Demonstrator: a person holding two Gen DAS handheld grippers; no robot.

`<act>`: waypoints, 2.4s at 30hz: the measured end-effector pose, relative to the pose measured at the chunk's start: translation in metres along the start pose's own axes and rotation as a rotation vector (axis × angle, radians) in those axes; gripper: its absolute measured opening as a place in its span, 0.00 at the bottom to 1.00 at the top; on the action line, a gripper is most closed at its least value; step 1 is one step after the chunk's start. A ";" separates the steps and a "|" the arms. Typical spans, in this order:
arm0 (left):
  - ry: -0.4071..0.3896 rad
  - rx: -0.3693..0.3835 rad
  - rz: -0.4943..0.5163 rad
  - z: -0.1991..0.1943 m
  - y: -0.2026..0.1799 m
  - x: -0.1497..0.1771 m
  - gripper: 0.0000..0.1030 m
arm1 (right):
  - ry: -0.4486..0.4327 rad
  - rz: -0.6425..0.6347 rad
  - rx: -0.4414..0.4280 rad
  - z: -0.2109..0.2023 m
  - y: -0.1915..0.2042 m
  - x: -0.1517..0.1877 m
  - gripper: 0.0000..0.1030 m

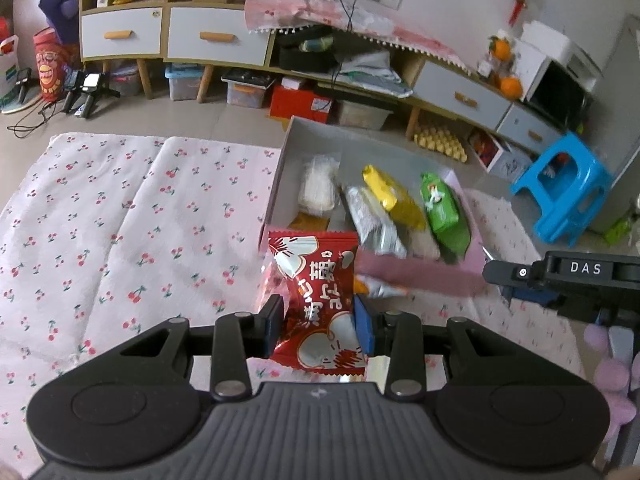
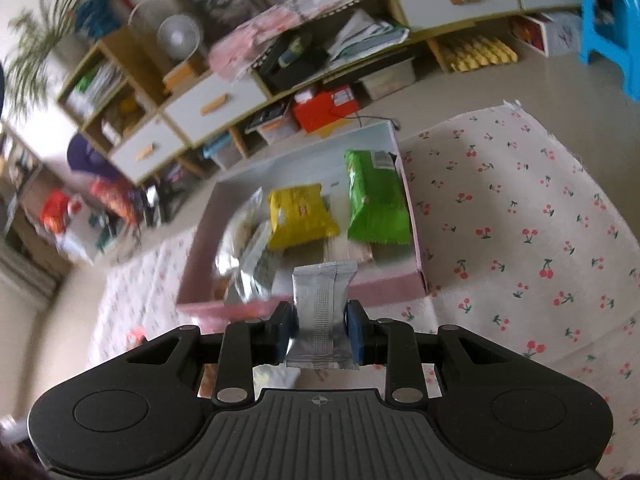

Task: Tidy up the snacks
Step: 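Carry the red candy packet and silver packet over the pink box, then open both grippers to drop the red and silver packets into the box, then grasp the pink candy bar beside the box with the left gripper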

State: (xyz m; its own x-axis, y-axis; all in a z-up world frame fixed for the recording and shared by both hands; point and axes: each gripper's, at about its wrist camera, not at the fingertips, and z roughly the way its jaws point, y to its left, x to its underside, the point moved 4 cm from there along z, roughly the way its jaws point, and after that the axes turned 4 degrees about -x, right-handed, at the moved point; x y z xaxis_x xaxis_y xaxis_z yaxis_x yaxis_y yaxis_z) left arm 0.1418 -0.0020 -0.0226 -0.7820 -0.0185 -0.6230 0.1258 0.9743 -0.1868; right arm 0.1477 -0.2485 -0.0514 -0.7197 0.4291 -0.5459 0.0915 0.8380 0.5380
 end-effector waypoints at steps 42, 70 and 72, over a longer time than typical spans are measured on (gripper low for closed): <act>-0.032 0.009 0.070 0.079 -0.020 -0.059 0.51 | -0.086 0.238 -0.142 0.054 -0.034 -0.011 0.32; -0.050 -0.024 0.079 0.023 -0.010 -0.040 0.94 | -0.057 -0.006 -0.104 0.014 0.013 -0.007 0.83; -0.044 -0.025 0.075 0.018 -0.006 -0.036 0.96 | -0.057 -0.034 -0.092 0.009 0.016 -0.004 0.85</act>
State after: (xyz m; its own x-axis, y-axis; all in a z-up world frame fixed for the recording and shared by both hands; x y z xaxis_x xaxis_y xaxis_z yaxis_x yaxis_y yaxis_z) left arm 0.1796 -0.0114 -0.0126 -0.7431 0.0452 -0.6676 0.1674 0.9785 -0.1201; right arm 0.1589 -0.2335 -0.0463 -0.6810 0.4212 -0.5990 0.0020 0.8191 0.5737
